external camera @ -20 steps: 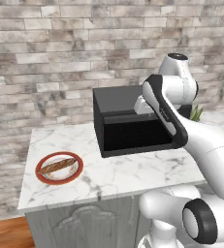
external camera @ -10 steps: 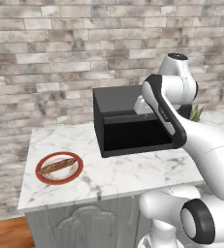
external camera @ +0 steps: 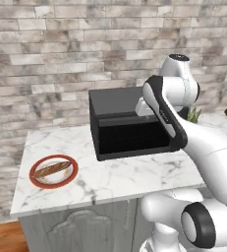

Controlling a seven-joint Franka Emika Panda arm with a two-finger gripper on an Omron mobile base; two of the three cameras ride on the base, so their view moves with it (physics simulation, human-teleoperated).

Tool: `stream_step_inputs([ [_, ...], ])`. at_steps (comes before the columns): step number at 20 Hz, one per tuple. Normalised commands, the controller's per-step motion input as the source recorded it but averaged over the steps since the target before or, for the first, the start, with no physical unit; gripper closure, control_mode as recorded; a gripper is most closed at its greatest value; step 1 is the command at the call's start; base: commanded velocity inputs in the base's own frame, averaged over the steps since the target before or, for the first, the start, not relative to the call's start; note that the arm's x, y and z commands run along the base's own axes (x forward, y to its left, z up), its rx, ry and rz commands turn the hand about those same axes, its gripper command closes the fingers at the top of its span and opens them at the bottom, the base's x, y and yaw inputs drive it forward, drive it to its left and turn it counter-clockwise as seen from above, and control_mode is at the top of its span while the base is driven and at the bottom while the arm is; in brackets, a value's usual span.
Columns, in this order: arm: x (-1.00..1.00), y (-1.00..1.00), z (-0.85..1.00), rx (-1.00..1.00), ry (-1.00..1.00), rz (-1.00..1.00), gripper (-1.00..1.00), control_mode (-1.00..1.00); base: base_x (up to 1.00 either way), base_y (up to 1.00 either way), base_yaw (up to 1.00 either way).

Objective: Open the toaster oven door. Place the baguette on the bottom rack in the toaster oven and place the chicken drumstick on the top rack.

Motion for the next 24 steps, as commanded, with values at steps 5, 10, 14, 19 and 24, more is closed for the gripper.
stream_step_inputs([
  [5, 0.00, 0.00, 0.00, 0.00, 0.00, 0.00, -1.00, 1.00, -0.02, -0.66, 0.00],
  [10, 0.00, 0.00, 0.00, 0.00, 0.00, 0.00, -1.00, 1.00, -0.02, -0.68, 0.00],
  [14, 0.00, 0.00, 0.00, 0.00, 0.00, 0.00, -1.00, 1.00, 0.00, -0.60, 0.00],
  [19, 0.00, 0.00, 0.00, 0.00, 0.00, 0.00, -1.00, 1.00, 0.00, -0.39, 0.00],
  [24, 0.00, 0.00, 0.00, 0.00, 0.00, 0.00, -1.00, 1.00, 0.01, -0.05, 0.00],
])
